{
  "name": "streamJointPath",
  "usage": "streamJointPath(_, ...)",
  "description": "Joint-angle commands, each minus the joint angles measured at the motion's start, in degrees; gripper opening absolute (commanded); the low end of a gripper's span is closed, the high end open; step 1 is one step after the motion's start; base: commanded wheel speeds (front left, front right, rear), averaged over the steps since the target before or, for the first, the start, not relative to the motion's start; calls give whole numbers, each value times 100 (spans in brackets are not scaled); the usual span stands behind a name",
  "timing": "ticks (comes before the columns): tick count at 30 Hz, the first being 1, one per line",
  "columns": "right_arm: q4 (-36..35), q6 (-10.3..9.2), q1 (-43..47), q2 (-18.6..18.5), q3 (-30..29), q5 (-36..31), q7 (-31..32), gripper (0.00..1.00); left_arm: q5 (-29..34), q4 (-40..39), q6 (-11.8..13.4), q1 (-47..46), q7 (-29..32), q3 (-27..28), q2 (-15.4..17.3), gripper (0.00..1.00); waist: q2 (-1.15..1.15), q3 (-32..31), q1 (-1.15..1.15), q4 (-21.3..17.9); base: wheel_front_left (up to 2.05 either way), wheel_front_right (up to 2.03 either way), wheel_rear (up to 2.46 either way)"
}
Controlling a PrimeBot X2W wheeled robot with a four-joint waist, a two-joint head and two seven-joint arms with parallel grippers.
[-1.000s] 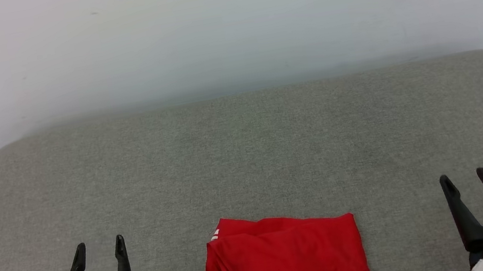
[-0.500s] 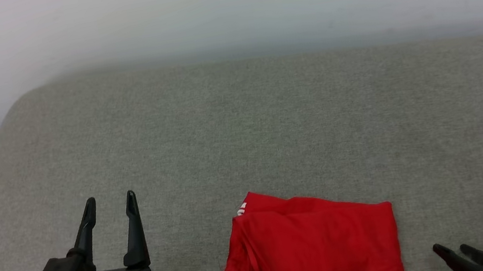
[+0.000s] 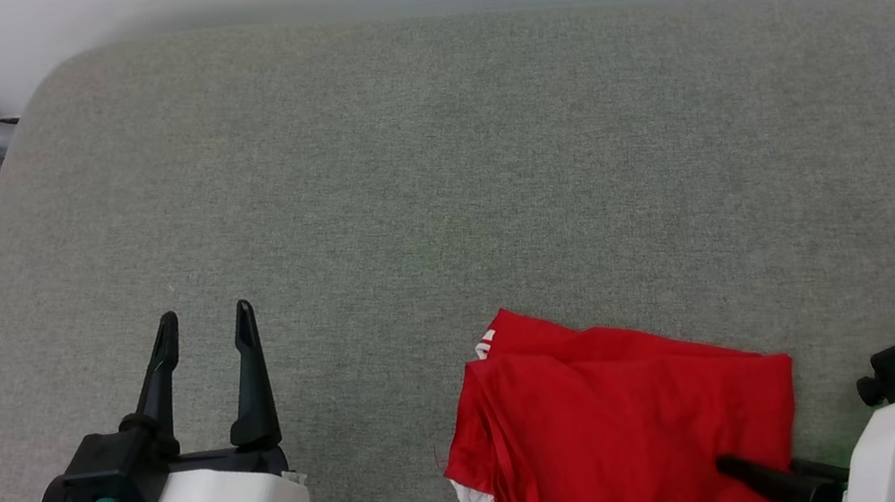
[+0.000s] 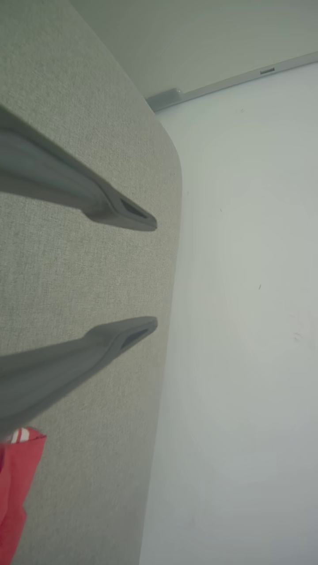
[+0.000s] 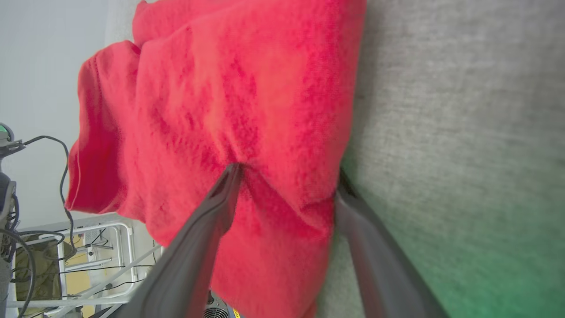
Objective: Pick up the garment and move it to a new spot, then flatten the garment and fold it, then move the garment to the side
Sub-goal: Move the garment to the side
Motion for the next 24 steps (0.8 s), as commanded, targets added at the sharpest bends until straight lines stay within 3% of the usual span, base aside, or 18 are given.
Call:
streamJointPath(1,298,-31,91,58,189,-2,122,100,36,7,-33,-70,-12,9,-24,100,0,23,-1,20,0,0,0)
streamJointPath(2,347,-31,78,59,248,30,120,100,34,19,-30,-80,-12,12,-34,100,0,19,-1,23,0,0,0)
streamJointPath(3,356,-31,42,59,280,41,64,53,44,31,-37,-93,-12,15,-44,100,0,12,-1,25,0,0,0)
streamJointPath(5,373,-31,-26,36,360,50,22,0,51,59,-46,-120,-12,24,-62,100,0,-21,-1,20,0,0,0)
streamJointPath(15,42,-22,-379,-398,419,-334,-409,0,168,203,-103,168,-12,-28,-54,100,0,-532,-1,-374,0,0,0)
streamJointPath(24,-461,-19,-734,-1021,489,-1119,-124,0,313,-56,-118,297,-12,-56,-49,100,0,-529,-1,-1518,0,0,0)
